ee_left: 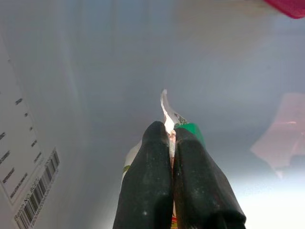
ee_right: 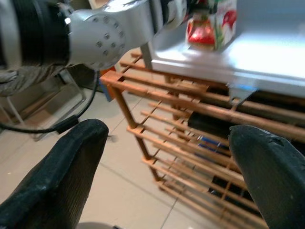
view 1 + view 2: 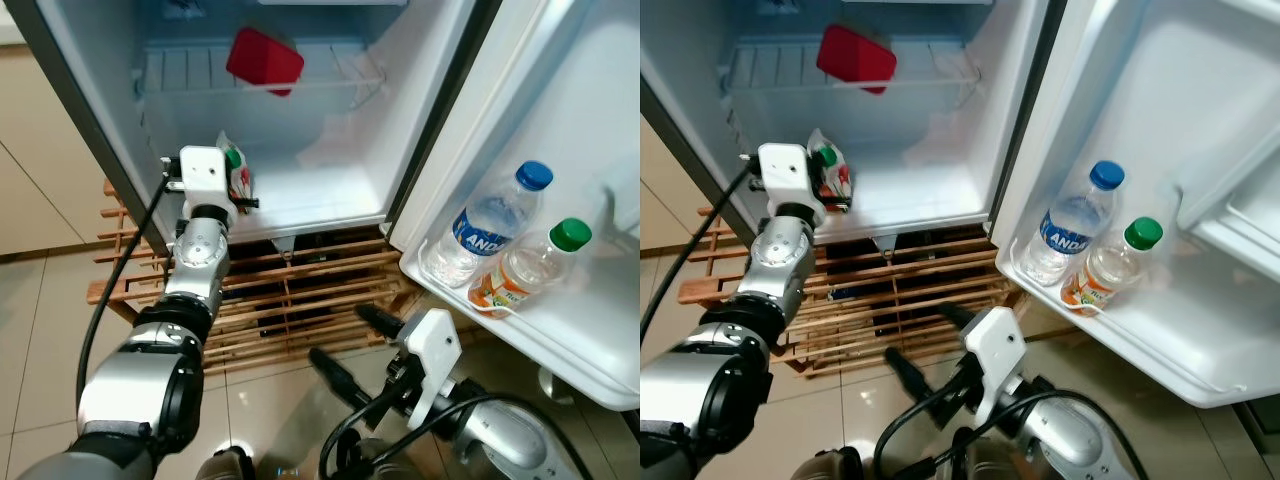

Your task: Restocking fridge

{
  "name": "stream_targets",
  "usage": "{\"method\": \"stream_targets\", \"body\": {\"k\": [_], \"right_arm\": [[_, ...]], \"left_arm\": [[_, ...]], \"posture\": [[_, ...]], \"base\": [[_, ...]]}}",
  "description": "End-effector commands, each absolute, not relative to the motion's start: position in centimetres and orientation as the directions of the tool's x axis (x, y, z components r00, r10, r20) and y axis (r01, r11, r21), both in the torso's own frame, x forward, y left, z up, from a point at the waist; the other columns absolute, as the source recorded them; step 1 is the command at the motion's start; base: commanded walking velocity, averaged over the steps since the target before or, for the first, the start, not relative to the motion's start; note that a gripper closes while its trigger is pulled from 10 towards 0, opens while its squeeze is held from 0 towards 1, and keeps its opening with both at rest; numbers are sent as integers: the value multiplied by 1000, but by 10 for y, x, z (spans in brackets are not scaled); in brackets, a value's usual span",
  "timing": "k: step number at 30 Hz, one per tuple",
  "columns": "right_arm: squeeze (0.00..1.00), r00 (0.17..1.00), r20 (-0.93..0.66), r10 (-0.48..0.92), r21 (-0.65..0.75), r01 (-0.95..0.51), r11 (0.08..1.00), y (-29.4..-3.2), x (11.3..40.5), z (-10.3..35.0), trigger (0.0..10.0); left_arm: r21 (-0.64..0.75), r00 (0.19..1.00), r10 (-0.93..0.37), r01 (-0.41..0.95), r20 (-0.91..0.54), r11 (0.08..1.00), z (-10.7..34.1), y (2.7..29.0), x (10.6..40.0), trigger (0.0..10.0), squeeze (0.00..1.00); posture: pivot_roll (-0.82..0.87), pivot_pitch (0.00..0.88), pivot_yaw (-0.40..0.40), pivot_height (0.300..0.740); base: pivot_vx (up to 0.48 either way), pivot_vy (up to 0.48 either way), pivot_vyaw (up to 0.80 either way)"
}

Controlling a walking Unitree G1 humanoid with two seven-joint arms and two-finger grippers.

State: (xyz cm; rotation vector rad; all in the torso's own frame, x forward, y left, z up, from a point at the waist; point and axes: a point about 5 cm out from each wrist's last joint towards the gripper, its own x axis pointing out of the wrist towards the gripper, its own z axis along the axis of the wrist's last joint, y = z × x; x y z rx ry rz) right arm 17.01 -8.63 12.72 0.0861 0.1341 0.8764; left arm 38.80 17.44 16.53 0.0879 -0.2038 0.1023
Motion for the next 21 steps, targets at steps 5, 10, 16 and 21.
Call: {"method": "stream_targets", "body": {"k": [5, 10, 16, 21], "right_arm": [[0, 653, -111, 750, 132, -738, 662, -92, 161, 130, 10000], [0, 655, -118, 746, 128, -735, 665, -92, 160, 129, 10000], [0, 655, -125, 745, 109, -738, 666, -95, 167, 128, 10000], [0, 659, -123, 742, 85, -738, 670, -97, 174, 128, 10000]], "left_arm": [[59, 960, 192, -208, 205, 976, 160, 191, 384, 10000, 1000], [6, 946, 185, -194, 267, 981, 176, 186, 388, 10000, 1000], [-115, 938, 229, -205, 262, 972, 178, 177, 389, 10000, 1000], [-194, 923, 224, -168, 314, 966, 190, 157, 390, 10000, 1000]], "posture": [[-330, 307, -55, 740], [-314, 295, -49, 740], [-295, 269, -43, 740], [-283, 234, -34, 740]], "base": [[0, 0, 0], [0, 0, 0], [0, 0, 0], [0, 0, 0]]}}
